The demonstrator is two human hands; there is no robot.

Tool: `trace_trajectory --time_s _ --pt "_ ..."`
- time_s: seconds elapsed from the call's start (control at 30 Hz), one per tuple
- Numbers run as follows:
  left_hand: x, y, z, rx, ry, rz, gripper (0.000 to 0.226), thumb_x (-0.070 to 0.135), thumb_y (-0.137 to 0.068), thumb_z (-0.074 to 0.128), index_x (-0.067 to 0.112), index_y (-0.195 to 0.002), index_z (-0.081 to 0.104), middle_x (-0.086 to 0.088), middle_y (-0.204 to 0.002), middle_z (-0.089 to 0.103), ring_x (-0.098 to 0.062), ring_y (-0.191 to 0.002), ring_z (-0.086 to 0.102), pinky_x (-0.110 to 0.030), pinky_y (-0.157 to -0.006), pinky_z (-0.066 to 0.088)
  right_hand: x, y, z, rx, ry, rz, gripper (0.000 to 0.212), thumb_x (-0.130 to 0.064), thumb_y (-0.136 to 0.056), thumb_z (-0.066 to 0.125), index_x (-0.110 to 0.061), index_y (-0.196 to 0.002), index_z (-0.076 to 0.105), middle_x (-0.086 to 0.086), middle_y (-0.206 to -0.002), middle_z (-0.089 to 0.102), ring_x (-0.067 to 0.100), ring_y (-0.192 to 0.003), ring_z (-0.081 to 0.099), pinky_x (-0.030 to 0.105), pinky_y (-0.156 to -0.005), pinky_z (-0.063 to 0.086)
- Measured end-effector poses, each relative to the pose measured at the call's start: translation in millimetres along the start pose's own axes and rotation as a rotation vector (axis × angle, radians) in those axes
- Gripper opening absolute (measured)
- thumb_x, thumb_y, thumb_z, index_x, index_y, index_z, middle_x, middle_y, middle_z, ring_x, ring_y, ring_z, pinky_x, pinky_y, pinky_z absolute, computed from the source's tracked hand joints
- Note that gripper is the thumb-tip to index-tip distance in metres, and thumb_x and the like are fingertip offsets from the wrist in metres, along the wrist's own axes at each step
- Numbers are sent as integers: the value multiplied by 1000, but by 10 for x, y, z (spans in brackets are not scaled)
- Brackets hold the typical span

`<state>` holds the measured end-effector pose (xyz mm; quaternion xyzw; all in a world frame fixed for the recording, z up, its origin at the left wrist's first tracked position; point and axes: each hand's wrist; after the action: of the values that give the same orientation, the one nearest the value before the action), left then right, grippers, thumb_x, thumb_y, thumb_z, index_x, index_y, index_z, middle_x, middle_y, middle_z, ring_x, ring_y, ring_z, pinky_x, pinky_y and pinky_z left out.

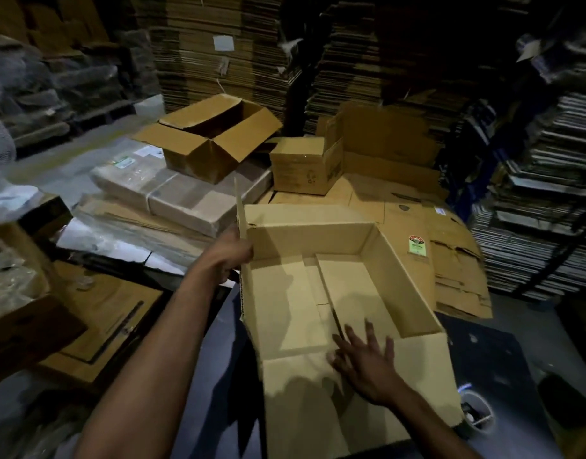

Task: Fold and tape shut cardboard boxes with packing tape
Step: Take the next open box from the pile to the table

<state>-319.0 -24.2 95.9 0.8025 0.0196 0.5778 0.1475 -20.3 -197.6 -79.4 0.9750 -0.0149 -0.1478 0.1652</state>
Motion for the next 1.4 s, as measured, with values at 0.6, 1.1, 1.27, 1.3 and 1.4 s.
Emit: trace_trajectory --time_s 0.6,1.1,1.27,1.3,1.4 --pt "-2194 710 2212 58 -1022 249 84 75 -106 11 29 -176 6 -22 -182 -4 -40 -167 -16 -67 -131 -9 1578 380 527 636 -1023 730 82 -95 -85 40 -36 -141 50 3 -123 67 36 -112 67 63 -93 58" --pt "-2389 713 2157 112 -1110 434 63 46 -112 27 23 -169 41 -12 -180 22 -28 -170 8 -63 -134 8 1205 693 323 811 -1153 439 99 -3 -92 68 -49 -164 20 -15 -140 65 10 -132 61 42 -107 54" --pt "-2452 690 2173 118 -1092 485 62 50 -115 21 26 -167 44 -3 -179 27 -20 -169 10 -60 -135 8 1493 794 471 652 -713 157 59 -3 -92 67 -41 -137 69 -10 -158 55 14 -150 46 52 -118 47" --pt "-2459 677 2174 124 -1077 495 62 50 -115 20 25 -167 44 -2 -178 29 -18 -169 13 -59 -135 9 1533 799 482 634 -670 151 54 -4 -94 69 -38 -135 72 -12 -159 52 14 -150 46 50 -117 48" --pt "-2448 626 2154 146 -1021 537 61 49 -116 23 22 -165 47 -3 -174 38 -17 -166 25 -56 -136 14 1557 858 498 634 -621 180 63 -5 -93 73 -33 -148 62 -8 -162 47 13 -148 44 46 -118 46"
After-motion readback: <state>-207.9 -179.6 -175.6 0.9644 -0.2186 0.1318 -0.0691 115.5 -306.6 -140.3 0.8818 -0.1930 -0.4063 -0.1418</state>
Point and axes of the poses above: each hand's wrist, its own y-axis away from the middle knuckle, its own z-axis out of the palm, x = y × z
